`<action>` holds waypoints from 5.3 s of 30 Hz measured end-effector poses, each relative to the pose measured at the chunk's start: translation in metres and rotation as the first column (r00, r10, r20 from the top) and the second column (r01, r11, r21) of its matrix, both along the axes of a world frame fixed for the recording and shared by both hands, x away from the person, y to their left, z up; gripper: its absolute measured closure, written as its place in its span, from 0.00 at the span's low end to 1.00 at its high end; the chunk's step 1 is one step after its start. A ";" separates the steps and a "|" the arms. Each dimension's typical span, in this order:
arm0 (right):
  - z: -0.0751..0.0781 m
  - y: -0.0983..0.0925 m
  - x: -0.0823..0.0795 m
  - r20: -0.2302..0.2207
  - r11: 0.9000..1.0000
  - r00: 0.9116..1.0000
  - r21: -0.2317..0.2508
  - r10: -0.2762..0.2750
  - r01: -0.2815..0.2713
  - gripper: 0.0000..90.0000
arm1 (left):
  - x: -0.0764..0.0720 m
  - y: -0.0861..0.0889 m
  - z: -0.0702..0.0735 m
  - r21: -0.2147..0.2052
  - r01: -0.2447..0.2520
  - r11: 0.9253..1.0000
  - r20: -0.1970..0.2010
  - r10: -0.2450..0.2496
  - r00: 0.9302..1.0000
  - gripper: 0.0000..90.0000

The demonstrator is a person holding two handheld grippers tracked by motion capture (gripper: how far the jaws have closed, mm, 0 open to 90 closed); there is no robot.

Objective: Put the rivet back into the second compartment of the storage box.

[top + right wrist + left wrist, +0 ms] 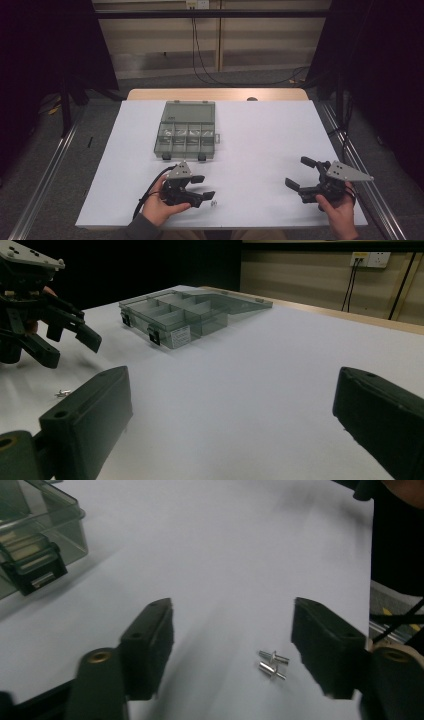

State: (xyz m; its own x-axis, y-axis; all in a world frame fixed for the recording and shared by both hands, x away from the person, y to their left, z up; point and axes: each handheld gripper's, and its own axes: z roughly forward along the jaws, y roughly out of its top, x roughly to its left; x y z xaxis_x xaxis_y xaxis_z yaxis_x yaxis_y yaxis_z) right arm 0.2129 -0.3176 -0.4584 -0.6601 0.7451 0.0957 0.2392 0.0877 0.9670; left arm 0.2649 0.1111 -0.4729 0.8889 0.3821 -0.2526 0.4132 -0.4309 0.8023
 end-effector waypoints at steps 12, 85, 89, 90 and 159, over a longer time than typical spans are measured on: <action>0.000 0.001 0.001 -0.001 1.000 1.000 -0.001 0.003 -0.003 0.02 | -0.006 -0.007 -0.006 0.050 0.059 0.997 -0.013 -0.059 0.998 0.60; 0.001 0.001 0.000 0.000 1.000 1.000 -0.001 0.007 -0.007 0.02 | -0.008 0.001 -0.010 0.086 0.037 0.996 -0.006 -0.037 0.999 0.82; 0.001 0.002 0.001 -0.001 1.000 1.000 -0.001 0.011 -0.011 0.02 | -0.011 0.002 -0.011 0.103 0.043 0.994 0.009 -0.045 0.999 0.78; 0.001 0.002 0.001 -0.001 1.000 1.000 -0.002 0.011 -0.011 0.02 | -0.013 0.001 -0.011 0.112 0.044 0.993 0.011 -0.046 0.999 0.78; 0.000 0.000 0.000 -0.001 1.000 1.000 0.000 0.001 -0.001 0.03 | 0.067 0.018 0.046 -0.014 -0.253 0.967 0.077 0.253 0.964 0.85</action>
